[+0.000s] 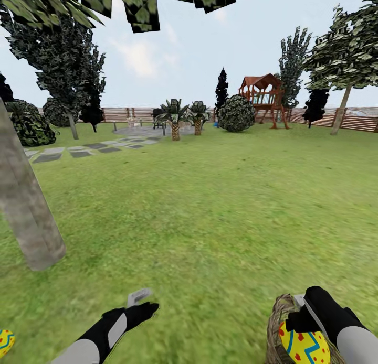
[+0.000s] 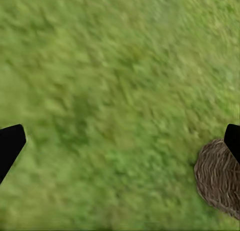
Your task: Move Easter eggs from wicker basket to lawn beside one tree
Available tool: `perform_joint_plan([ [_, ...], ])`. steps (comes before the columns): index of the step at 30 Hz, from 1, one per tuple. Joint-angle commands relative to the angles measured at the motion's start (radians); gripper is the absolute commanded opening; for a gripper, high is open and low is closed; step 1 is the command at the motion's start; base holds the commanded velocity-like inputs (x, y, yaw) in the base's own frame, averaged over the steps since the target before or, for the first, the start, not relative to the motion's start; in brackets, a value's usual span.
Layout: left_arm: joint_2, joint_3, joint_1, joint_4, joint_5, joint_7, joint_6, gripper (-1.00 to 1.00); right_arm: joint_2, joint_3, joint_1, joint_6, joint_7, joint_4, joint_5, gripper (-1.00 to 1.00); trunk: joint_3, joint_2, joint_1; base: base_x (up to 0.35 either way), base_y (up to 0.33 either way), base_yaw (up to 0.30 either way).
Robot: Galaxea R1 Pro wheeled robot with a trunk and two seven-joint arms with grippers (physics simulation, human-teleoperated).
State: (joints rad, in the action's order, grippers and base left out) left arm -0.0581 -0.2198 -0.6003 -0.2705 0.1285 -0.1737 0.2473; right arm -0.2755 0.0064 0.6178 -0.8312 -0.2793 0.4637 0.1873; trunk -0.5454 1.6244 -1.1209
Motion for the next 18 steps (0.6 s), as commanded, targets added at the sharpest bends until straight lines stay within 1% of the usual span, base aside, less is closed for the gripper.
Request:
perform_joint_plan([
  [1,0.011,-0.003,0.0,-0.003,0.012,-0.001,0.01,1.0,0.0,0.0,0.0,-0.003,-0.009,0.001,0.011,-1.0,-0.001,0.001,0.0,-0.01,0.008,0.0],
  [2,0.025,-0.004,0.0,-0.007,0.013,-0.001,0.026,1.0,-0.001,0.0,0.0,-0.003,-0.009,0.001,0.011,-1.0,-0.001,0.001,0.0,-0.004,0.003,0.0],
  [3,0.033,-0.004,-0.001,-0.016,0.014,-0.001,0.05,1.0,-0.001,0.0,0.0,-0.003,-0.009,0.002,0.011,-1.0,-0.001,0.001,0.0,-0.002,0.001,0.0],
  [6,0.036,0.0,0.0,-0.041,0.013,-0.011,0.069,1.0,-0.001,0.0,0.0,-0.003,-0.009,0.001,0.011,-1.0,-0.001,0.001,0.0,0.081,0.098,0.0],
  [9,0.039,-0.001,-0.001,-0.044,0.013,-0.035,0.071,1.0,-0.001,0.001,0.0,-0.003,-0.009,0.001,0.012,-1.0,-0.001,0.001,0.0,0.153,0.277,0.0],
  [18,0.041,-0.003,0.0,-0.044,0.013,-0.041,0.07,1.0,0.0,0.001,0.0,-0.003,-0.008,0.001,0.012,-1.0,-0.001,0.001,0.0,0.101,0.326,0.0],
])
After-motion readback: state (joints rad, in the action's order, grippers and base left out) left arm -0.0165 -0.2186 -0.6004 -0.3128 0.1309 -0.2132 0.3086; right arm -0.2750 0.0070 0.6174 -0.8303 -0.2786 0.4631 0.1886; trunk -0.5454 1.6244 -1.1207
